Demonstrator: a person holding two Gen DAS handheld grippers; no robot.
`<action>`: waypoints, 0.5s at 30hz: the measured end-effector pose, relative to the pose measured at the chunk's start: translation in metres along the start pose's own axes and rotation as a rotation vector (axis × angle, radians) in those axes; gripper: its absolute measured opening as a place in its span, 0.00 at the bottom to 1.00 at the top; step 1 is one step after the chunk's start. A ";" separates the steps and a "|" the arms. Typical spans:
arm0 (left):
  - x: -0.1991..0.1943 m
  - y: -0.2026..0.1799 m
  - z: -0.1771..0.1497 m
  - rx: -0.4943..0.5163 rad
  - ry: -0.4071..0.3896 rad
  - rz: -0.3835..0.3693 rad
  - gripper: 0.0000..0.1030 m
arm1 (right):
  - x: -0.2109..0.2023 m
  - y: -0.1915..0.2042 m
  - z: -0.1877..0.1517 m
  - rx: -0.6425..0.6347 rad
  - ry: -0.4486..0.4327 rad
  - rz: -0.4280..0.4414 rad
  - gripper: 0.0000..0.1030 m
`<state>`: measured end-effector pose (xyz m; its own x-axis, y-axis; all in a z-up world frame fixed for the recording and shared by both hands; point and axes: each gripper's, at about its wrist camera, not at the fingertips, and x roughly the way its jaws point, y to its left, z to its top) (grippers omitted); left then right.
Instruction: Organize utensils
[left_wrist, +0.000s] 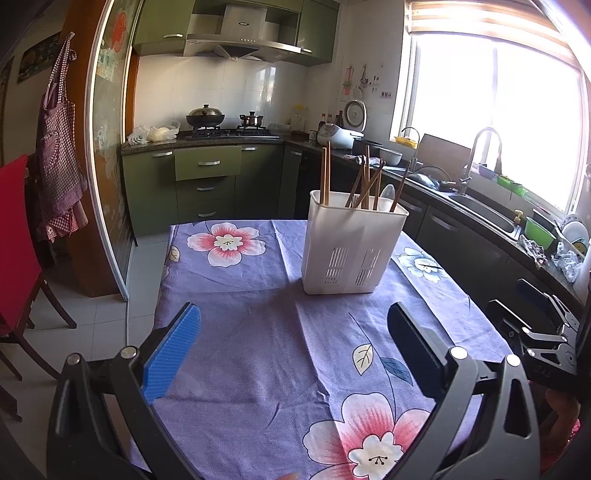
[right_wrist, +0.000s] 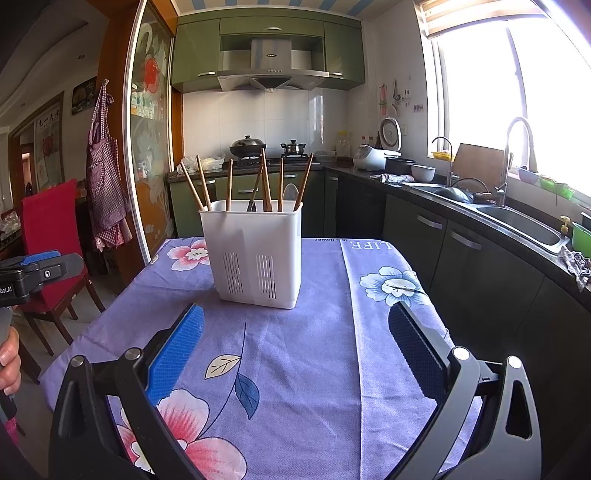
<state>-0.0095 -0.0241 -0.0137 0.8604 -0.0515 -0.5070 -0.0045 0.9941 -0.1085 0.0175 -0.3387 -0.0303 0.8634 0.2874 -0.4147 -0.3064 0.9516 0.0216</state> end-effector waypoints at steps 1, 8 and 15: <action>0.000 0.001 0.000 -0.005 -0.002 -0.001 0.94 | 0.000 0.000 0.000 0.001 0.000 0.001 0.96; 0.002 0.005 0.001 -0.017 0.012 -0.019 0.94 | 0.004 0.002 -0.001 -0.004 0.010 0.001 0.96; 0.001 0.002 -0.001 0.011 -0.021 0.008 0.94 | 0.005 0.001 -0.003 -0.003 0.013 0.002 0.96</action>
<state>-0.0091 -0.0225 -0.0153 0.8708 -0.0414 -0.4899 -0.0063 0.9954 -0.0953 0.0207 -0.3363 -0.0349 0.8574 0.2874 -0.4269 -0.3088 0.9509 0.0200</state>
